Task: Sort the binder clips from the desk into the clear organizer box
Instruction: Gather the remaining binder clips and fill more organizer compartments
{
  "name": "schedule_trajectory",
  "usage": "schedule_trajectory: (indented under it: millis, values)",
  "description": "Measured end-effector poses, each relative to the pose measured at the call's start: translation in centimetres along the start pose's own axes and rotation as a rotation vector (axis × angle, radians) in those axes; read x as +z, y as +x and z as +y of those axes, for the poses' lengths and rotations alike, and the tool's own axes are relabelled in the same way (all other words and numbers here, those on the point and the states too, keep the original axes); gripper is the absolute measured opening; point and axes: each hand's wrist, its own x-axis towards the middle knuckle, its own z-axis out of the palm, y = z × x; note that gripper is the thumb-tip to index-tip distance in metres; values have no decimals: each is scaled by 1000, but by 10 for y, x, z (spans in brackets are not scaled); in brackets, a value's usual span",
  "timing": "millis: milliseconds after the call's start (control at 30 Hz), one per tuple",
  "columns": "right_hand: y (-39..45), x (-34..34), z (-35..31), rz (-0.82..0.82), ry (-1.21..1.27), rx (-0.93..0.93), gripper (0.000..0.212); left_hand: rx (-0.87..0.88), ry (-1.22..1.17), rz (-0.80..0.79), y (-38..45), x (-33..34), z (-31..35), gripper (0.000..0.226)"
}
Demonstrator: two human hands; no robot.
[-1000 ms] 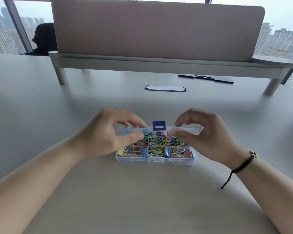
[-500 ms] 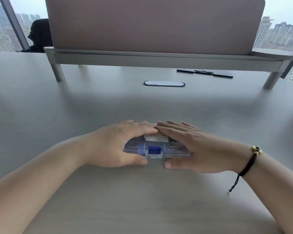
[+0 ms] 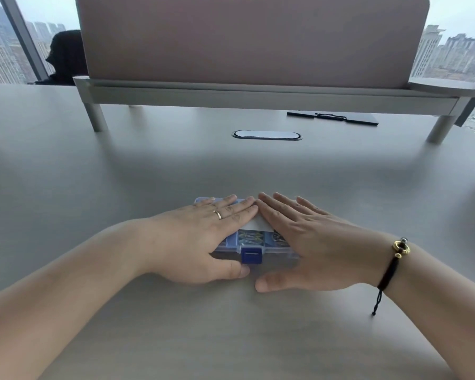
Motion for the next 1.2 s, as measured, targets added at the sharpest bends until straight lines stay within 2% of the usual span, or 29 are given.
schedule_trajectory:
  millis: [67,167,300,433,567,833,1000,1200]
  values:
    - [-1,-1,-1,-9,19,1,120,0,-12,-15,-2,-1,0,100]
    - [1,-1,-2,4,71,5,102,2,13,6,-4,0,2,103]
    - [4,1,-1,11,74,20,82,16,20,55,-3,1,3,81]
    - [5,2,1,9,58,9,85,22,9,72,-2,2,2,65]
    - [5,2,1,6,37,8,92,14,6,118,-2,6,4,62]
    - [6,10,-1,105,0,22,95,-4,114,287,3,18,13,71]
    - [11,14,2,184,41,5,94,-10,68,351,7,23,11,77]
    - [16,15,5,234,65,-15,94,-37,6,303,11,21,4,83]
